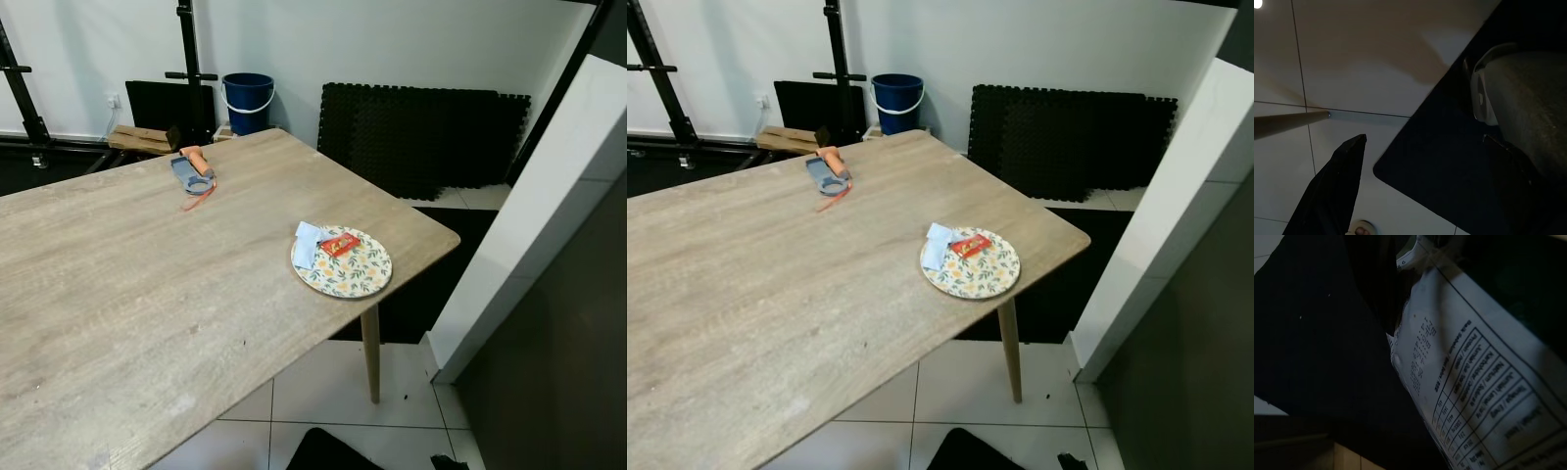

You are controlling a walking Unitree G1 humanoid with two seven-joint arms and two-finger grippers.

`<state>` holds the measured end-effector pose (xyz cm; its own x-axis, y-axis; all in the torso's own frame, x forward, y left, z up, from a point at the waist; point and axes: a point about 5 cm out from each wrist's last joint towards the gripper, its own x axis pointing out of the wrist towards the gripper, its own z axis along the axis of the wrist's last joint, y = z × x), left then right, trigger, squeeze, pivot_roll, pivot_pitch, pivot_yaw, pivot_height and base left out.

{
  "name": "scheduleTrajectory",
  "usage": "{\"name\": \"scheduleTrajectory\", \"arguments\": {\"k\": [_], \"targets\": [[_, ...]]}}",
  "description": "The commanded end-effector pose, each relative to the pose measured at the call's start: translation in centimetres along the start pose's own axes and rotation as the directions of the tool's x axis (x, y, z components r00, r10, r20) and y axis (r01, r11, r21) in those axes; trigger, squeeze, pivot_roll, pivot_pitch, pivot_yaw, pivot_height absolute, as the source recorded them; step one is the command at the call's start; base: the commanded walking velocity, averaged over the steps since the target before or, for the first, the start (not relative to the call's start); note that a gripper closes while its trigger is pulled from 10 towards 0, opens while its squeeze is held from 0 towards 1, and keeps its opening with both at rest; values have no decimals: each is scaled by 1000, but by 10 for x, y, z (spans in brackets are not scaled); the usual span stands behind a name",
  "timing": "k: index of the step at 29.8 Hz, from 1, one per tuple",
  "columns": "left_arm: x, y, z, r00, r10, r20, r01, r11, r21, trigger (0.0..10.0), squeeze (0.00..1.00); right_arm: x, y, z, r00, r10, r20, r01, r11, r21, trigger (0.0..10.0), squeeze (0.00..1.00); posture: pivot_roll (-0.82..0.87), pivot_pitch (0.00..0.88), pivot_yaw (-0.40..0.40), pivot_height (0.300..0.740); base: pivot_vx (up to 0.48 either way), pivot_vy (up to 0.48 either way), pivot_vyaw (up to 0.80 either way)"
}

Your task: Restocking fridge

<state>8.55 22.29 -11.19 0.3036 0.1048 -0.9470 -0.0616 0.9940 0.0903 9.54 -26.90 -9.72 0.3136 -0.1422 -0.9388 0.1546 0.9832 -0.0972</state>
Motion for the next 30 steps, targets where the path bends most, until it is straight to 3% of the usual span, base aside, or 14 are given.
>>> {"name": "scheduleTrajectory", "arguments": {"k": [1, 20, 30], "targets": [[0, -7, -6, 999, -22, -25, 22, 1000, 7, 10000, 0, 0, -2, -2, 1000, -8, -6, 8, 1000, 7, 10000, 0, -60, 15, -78, 740, -274, 0, 0], [0, -11, -6, 999, -33, -25, 33, 999, 3, 10000, 0, 0, -2, -1, 1000, -6, -14, 6, 1000, -12, 10000, 0, -62, 14, -84, 740, -292, 0, 0], [0, -10, -6, 999, -34, -20, 34, 999, 4, 10000, 0, -1, -3, -3, 1000, -8, -30, 8, 1000, -9, 10000, 0, -63, 12, -87, 740, 0, 0, -800]]}}
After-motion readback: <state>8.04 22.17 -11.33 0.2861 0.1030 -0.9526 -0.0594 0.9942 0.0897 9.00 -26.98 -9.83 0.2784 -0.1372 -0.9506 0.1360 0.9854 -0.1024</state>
